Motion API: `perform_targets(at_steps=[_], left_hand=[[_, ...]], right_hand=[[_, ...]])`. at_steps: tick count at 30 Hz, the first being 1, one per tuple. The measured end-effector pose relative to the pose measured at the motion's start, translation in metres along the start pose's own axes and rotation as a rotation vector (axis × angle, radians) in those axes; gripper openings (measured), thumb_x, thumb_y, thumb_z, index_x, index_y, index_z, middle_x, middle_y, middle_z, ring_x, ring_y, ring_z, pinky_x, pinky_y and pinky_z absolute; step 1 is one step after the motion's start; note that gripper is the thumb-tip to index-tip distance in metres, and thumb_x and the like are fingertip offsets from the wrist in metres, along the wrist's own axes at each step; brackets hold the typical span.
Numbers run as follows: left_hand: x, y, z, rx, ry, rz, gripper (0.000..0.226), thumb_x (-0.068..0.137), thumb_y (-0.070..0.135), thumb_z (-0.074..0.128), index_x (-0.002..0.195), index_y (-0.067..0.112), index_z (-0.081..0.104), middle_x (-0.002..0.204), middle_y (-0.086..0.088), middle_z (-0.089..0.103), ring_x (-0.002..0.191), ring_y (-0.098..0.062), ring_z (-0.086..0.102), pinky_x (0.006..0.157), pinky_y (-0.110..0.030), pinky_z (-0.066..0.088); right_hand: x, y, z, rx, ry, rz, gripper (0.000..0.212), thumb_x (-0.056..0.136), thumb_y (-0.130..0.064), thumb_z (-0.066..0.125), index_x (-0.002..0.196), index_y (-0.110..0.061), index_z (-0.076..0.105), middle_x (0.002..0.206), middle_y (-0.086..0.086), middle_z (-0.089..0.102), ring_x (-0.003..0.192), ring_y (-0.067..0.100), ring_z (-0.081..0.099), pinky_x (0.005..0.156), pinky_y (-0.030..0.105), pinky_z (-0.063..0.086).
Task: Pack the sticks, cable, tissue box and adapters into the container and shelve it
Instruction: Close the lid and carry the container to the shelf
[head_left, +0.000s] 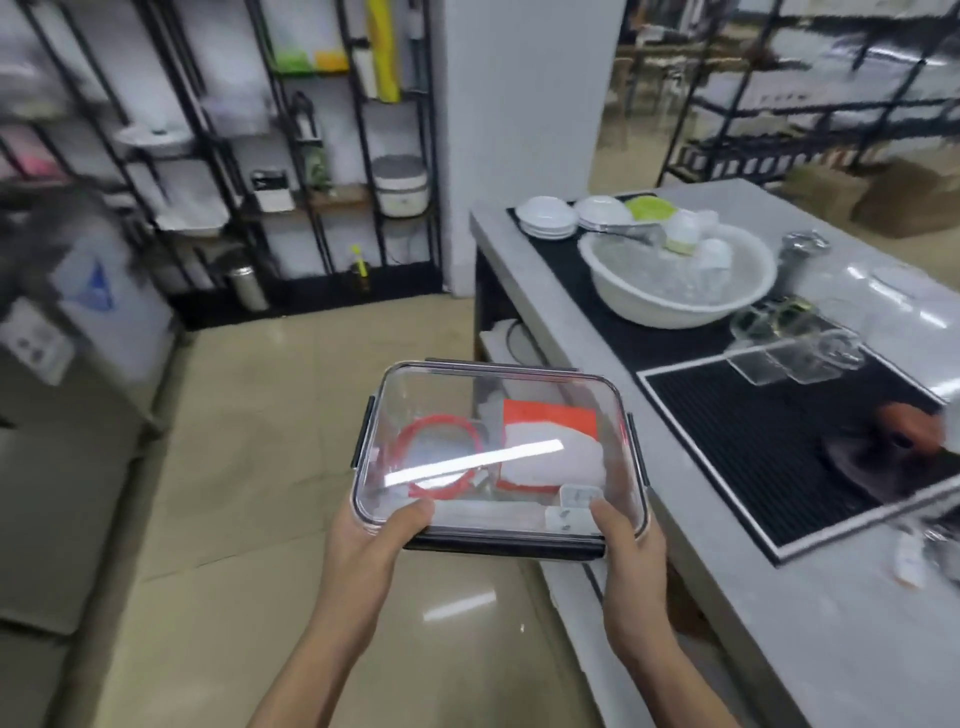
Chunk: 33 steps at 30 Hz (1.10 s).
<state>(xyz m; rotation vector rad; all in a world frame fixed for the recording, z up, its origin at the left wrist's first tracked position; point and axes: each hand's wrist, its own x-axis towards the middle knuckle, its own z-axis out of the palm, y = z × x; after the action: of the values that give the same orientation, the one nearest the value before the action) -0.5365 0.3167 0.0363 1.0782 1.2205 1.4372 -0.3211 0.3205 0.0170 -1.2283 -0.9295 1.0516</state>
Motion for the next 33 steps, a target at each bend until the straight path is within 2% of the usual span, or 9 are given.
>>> perform_targets(at_steps=[4,8,10,13,18,24,27,30,33], left_hand=[[0.027,0.0,-0.044,-0.016,0.076,0.013,0.06,0.067,0.034,0.072,0.125,0.025,0.063,0.118,0.008,0.072,0.111,-0.005,0.066,0.085,-0.012,0.048],[0.046,-0.003,-0.068,-0.032,0.146,0.003,0.056,0.066,0.036,0.072,0.121,0.034,0.064,0.12,0.013,0.071,0.112,-0.004,0.064,0.087,-0.013,0.047],[0.058,-0.006,-0.078,-0.041,0.181,-0.012,0.056,0.065,0.037,0.073,0.12,0.038,0.064,0.12,0.015,0.071,0.113,-0.004,0.064,0.088,-0.015,0.047],[0.082,-0.009,-0.089,-0.025,0.204,-0.008,0.059,0.067,0.035,0.073,0.125,0.032,0.063,0.12,0.012,0.071,0.114,-0.006,0.064,0.086,-0.011,0.048],[0.137,-0.014,-0.096,-0.014,0.253,0.008,0.064,0.067,0.032,0.072,0.129,0.03,0.058,0.121,0.021,0.069,0.115,0.004,0.061,0.085,-0.006,0.045],[0.231,-0.023,-0.092,0.009,0.309,0.015,0.074,0.07,0.029,0.072,0.14,0.026,0.051,0.132,0.02,0.063,0.124,0.002,0.056,0.09,-0.006,0.043],[0.287,-0.018,-0.089,0.051,0.328,0.02,0.075,0.07,0.032,0.072,0.141,0.025,0.051,0.132,0.015,0.064,0.124,-0.001,0.057,0.09,-0.006,0.044],[0.335,-0.012,-0.086,0.062,0.343,0.041,0.067,0.075,0.02,0.069,0.139,0.027,0.052,0.127,0.018,0.067,0.119,0.002,0.059,0.086,-0.004,0.044],[0.375,-0.008,-0.088,0.054,0.359,0.041,0.068,0.075,0.021,0.068,0.14,0.029,0.049,0.129,0.026,0.063,0.122,0.007,0.055,0.087,-0.005,0.043]], right_hand=[[0.021,0.006,0.055,-0.009,-0.122,-0.02,0.049,0.084,-0.024,0.057,0.132,-0.015,0.057,0.125,0.003,0.068,0.118,0.017,0.062,0.099,0.036,0.052],[0.038,0.01,0.091,-0.016,-0.176,-0.007,0.032,0.091,-0.012,0.056,0.121,-0.015,0.064,0.111,-0.003,0.074,0.106,0.011,0.068,0.079,0.014,0.052],[0.051,0.014,0.106,-0.02,-0.181,0.009,0.027,0.094,-0.007,0.055,0.119,-0.014,0.064,0.106,-0.004,0.075,0.101,0.011,0.069,0.075,0.013,0.051],[0.075,0.018,0.128,-0.026,-0.194,0.018,0.038,0.084,-0.022,0.058,0.119,-0.01,0.064,0.105,-0.001,0.075,0.101,0.014,0.07,0.076,0.015,0.052],[0.131,0.03,0.164,0.0,-0.261,0.043,0.049,0.081,-0.03,0.061,0.126,-0.009,0.061,0.115,0.008,0.072,0.11,0.023,0.067,0.092,0.037,0.052],[0.229,0.037,0.208,0.05,-0.35,0.034,0.034,0.096,-0.006,0.053,0.129,-0.013,0.059,0.116,0.001,0.072,0.111,0.017,0.066,0.087,0.024,0.054],[0.285,0.033,0.232,0.059,-0.385,-0.008,0.038,0.093,-0.012,0.057,0.131,-0.019,0.058,0.121,-0.009,0.069,0.116,0.007,0.062,0.091,0.021,0.051],[0.332,0.028,0.256,0.079,-0.389,-0.026,0.046,0.087,-0.021,0.057,0.133,-0.018,0.057,0.125,-0.006,0.068,0.12,0.011,0.061,0.098,0.03,0.047],[0.371,0.023,0.28,0.097,-0.423,-0.036,0.048,0.086,-0.019,0.055,0.134,-0.018,0.056,0.127,-0.01,0.066,0.122,0.005,0.058,0.093,0.013,0.045]])
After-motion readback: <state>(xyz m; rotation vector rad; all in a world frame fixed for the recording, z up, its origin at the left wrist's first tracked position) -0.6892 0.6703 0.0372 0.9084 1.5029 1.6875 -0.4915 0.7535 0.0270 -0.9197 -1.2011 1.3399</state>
